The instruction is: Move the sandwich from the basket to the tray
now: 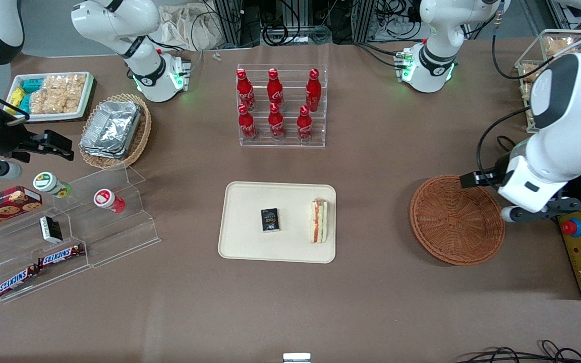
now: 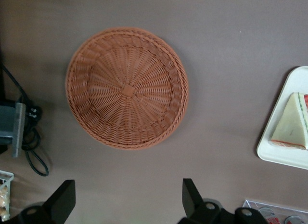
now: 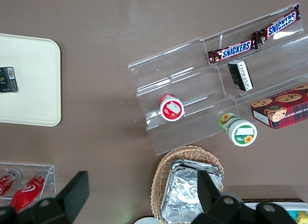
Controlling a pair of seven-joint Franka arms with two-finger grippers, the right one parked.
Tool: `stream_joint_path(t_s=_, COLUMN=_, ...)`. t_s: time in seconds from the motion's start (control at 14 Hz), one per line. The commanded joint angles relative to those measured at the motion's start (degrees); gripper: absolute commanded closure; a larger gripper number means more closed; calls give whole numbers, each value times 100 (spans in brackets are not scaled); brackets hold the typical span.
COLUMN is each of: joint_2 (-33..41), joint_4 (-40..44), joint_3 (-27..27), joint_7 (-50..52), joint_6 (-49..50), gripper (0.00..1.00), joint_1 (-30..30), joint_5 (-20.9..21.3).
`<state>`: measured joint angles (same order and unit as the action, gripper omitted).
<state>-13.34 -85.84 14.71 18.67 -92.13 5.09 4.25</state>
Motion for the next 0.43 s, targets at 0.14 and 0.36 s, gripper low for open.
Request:
stream_joint_path(t_s=0.14, joint_2=34, joint_4=84, joint_3=-698, joint_7=-900, joint_6=54, gripper=0, joint_1=-412, joint_5=15)
stream_joint_path(t_s=0.36, joint_2=-63, joint_4=244, joint_3=-557, joint_7=-891, joint_6=143, gripper=0, joint_1=-394, joint_5=85)
